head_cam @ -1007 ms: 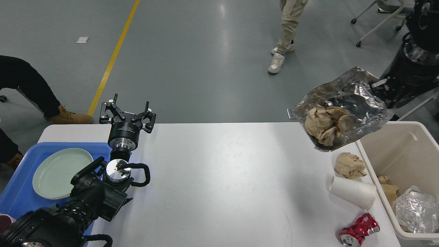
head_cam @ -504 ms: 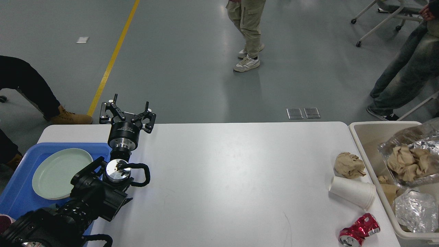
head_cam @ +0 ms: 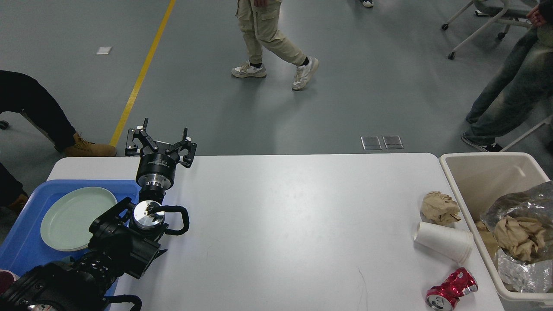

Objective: Tidy desktop
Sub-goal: 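Carry the foil sheet into the white bin and release it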

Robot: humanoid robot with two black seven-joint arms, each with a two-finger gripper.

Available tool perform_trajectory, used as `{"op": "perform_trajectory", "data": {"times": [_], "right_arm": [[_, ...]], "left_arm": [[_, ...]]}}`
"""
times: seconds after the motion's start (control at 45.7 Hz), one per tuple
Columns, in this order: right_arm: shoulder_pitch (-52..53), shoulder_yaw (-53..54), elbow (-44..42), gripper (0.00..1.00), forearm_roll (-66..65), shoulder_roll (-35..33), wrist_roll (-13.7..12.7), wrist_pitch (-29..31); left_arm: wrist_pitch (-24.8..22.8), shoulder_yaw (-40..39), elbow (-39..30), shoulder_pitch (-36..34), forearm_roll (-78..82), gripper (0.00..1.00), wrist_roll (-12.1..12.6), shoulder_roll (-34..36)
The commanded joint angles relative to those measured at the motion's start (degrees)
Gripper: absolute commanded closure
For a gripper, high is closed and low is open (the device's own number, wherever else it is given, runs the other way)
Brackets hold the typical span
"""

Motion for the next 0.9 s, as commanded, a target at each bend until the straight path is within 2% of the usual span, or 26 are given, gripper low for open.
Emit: {"op": "perform_trajectory", "data": {"times": [0.0, 0.219, 0.876], "right_arm": [[-4.9, 0.2, -0.2, 1.0, -0.1, 1.7, 0.0, -3.6], [-11.3, 0.3, -0.3, 1.0, -0.1, 3.6, 0.1, -9.0], [-13.4, 2.8, -0.3, 1.0, -0.1, 7.2, 0.1, -9.2]], "left_arm": [[0.0, 0.0, 0.0, 0.0, 0.0, 0.03, 0.0, 0.0], [-0.1, 0.1, -0.1, 0.0, 0.0, 0.03, 0.0, 0.0], [0.0, 0.0, 0.0, 0.0, 0.0, 0.03, 0.0, 0.0]]}}
